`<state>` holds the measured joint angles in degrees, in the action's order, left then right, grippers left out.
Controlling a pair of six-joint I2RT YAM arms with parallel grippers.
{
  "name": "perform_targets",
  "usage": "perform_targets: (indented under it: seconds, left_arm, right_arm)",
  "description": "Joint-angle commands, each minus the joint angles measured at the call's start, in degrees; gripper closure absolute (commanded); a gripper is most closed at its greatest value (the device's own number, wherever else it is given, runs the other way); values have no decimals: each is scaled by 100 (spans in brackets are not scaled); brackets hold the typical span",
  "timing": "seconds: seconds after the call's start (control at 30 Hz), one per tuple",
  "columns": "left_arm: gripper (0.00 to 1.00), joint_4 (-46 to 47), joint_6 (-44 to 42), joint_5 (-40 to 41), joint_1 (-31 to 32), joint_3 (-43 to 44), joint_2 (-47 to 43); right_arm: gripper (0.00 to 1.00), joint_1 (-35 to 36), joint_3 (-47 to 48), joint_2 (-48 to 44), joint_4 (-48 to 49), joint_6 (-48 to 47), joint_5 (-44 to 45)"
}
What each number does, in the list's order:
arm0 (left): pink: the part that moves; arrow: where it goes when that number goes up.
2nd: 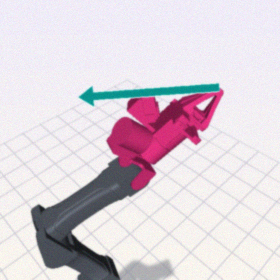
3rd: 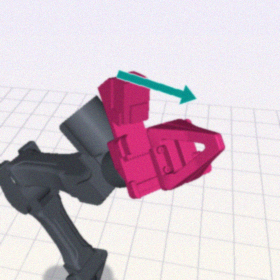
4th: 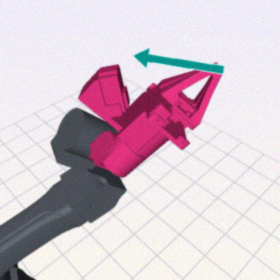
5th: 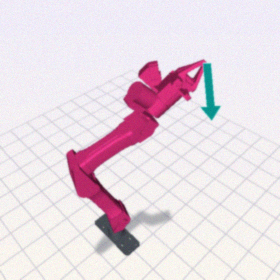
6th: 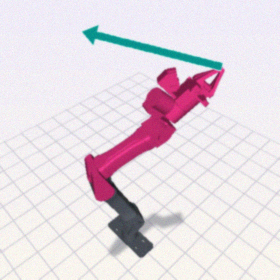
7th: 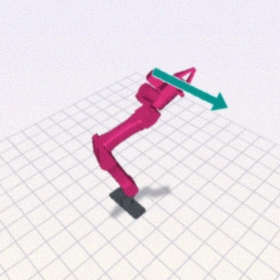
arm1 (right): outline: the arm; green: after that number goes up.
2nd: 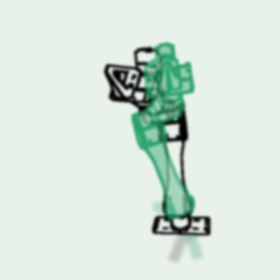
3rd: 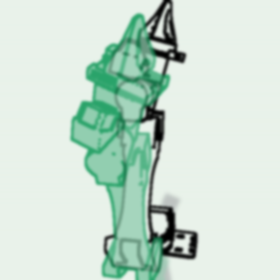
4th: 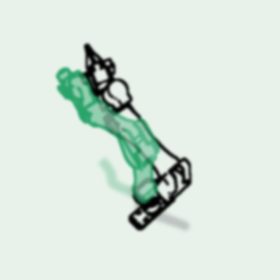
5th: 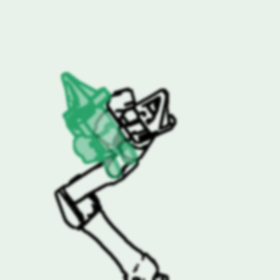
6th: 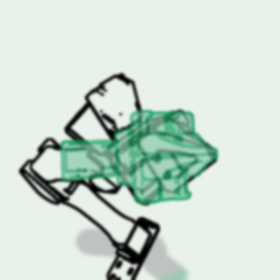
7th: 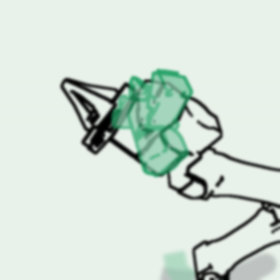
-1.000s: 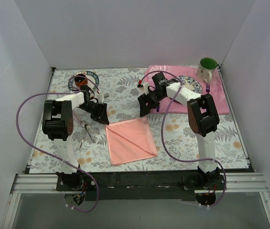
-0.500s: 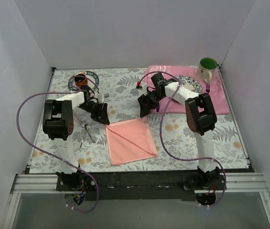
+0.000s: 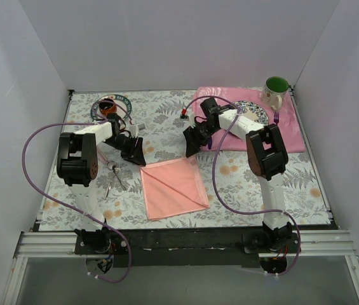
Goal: Fold the napkin into a case and place the utensils inside
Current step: Pick up the upper triangle-folded napkin.
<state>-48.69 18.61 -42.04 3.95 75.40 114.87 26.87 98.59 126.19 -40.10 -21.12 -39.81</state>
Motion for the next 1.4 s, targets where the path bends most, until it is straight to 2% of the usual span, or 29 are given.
perform_targets:
  seconds: [0.0, 0.17, 0.3, 0.4, 0.7, 0.83, 0.97, 1.0, 1.2, 1.37]
  left_arm:
    - [65, 87, -147, 117, 19, 89, 18]
    - [62, 52, -182, 117, 19, 89, 44]
    - [60, 79, -182, 117, 19, 63, 27]
    - [58, 96, -130, 100, 19, 72, 35]
    - [58, 52, -121, 12, 19, 46, 36]
    - [56, 0, -103, -67, 10, 37, 71]
    - [55, -88, -103, -146, -25, 54, 158]
    - [55, -106, -112, -138, -34, 72, 202]
    - [55, -45, -95, -155, -43, 89, 176]
    - [55, -36, -86, -138, -43, 89, 194]
  right_arm:
    - [27, 72, 90, -95, -156, -155, 8]
    - [30, 99, 249, 186, -271, -243, 114]
    - [38, 116, 223, 309, -349, -357, 158]
    - [41, 151, 161, 318, -411, -454, 141]
    - [62, 187, 187, 380, -543, -507, -18]
    - [69, 187, 257, 450, -587, -454, -176]
    - [69, 187, 354, 494, -727, -489, -325]
    - [63, 187, 380, 485, -745, -489, -369]
    - [49, 187, 670, 573, -947, -384, -633]
    - [51, 222, 838, 793, -965, -366, -563]
